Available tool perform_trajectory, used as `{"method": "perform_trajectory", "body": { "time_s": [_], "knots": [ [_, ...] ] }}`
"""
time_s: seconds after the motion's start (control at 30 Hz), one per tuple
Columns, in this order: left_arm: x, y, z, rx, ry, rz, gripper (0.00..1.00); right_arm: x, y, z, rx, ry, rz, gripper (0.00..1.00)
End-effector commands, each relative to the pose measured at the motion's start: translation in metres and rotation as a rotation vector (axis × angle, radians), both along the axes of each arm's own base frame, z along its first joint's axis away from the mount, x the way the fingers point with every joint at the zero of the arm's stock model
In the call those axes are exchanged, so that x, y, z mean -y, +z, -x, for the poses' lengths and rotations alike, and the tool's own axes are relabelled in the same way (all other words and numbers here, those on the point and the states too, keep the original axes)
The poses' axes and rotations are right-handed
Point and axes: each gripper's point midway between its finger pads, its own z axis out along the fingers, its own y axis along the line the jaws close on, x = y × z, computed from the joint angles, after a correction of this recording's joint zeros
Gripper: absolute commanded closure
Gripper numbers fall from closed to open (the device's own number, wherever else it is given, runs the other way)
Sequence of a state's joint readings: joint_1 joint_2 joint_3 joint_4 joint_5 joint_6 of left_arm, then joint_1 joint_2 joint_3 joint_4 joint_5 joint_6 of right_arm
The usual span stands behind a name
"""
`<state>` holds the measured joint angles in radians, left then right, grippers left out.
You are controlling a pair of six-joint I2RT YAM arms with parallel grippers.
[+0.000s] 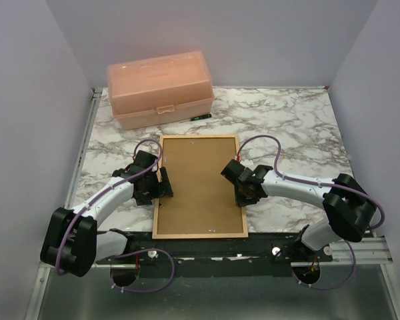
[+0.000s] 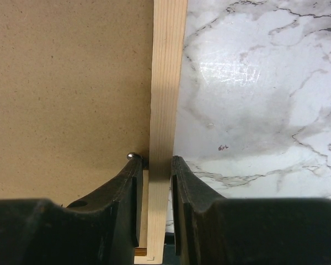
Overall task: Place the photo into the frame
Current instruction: Install the photo frame at the center of the board.
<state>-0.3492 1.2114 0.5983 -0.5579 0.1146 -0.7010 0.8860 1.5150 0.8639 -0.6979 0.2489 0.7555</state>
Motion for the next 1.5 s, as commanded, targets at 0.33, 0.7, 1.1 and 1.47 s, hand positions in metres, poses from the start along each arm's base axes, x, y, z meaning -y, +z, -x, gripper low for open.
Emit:
{"method": "perform_trajectory", "body": {
  "time_s": [0.33,0.7,1.1,1.47],
  "knots": [
    [0.011,-0.011,0.008,-0.036,-0.057,0.016,0.24,0.009,0.004,0.002,0.023,-0.023,0.026,0.39],
    [0.043,-0.01,0.008,-0.063,-0.135,0.026,0.26,0.012,0.004,-0.005,0.002,-0.086,-0.095,0.01],
    [0.063,0.014,0.004,0.021,-0.18,0.056,0.25,0.013,0.002,-0.014,-0.043,-0.114,-0.218,0.0],
    [0.031,-0.001,0.015,-0.067,-0.127,-0.122,0.24,0.009,-0.003,-0.018,-0.06,-0.117,-0.247,0.0]
  ]
}}
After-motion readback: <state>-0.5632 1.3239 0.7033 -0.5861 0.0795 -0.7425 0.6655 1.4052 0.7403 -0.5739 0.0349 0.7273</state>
